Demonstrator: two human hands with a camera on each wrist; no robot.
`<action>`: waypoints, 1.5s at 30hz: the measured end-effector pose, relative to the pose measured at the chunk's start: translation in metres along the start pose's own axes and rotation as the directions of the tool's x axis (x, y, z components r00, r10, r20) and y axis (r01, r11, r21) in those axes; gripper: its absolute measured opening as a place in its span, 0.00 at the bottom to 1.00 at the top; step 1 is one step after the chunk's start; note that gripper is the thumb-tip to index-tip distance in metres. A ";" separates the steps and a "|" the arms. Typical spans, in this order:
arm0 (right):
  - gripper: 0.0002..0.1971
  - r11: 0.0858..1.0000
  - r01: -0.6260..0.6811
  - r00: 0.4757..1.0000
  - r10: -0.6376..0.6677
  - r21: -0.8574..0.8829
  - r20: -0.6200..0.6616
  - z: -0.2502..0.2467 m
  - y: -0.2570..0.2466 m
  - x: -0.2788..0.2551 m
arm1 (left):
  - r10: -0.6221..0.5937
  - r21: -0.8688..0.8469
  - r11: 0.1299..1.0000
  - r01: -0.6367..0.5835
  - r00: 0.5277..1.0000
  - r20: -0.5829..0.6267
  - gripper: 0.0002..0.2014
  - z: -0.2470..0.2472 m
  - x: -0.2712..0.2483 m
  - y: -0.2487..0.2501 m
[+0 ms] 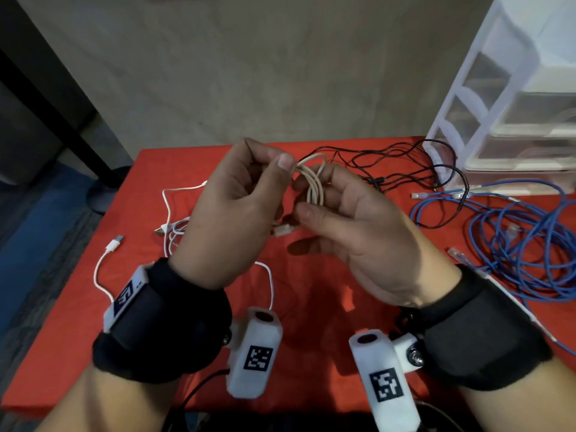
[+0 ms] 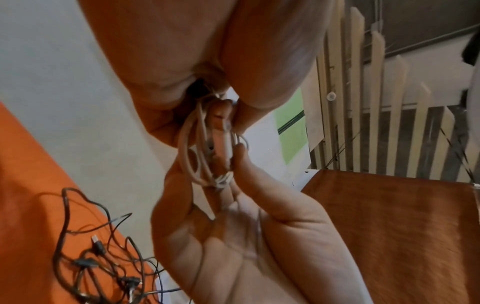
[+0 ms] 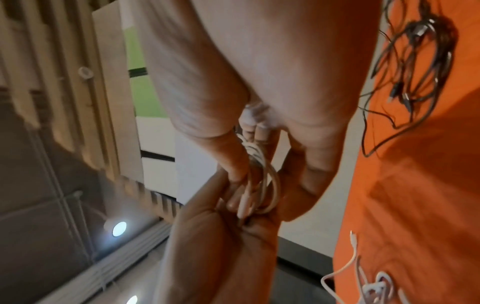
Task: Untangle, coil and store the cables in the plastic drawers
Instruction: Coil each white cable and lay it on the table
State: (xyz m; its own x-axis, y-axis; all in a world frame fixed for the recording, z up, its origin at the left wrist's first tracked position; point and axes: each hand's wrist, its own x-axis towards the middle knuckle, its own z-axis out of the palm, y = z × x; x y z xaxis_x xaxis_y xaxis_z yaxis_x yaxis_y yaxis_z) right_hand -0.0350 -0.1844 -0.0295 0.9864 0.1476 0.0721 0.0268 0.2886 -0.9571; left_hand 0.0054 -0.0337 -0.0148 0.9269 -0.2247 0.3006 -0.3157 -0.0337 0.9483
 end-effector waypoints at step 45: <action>0.06 0.947 -0.107 0.983 0.146 0.304 -0.108 -0.023 -0.005 0.015 | -0.363 -0.675 0.666 0.319 0.928 0.081 0.12 0.014 0.005 -0.008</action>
State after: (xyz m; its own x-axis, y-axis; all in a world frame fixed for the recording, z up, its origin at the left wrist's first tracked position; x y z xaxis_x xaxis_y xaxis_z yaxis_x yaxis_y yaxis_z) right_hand -0.0164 -0.2055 -0.0300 0.9914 0.0849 -0.0996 -0.1298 0.5449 -0.8284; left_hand 0.0093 -0.0482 -0.0226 0.9586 -0.2753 -0.0734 0.2226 0.5628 0.7960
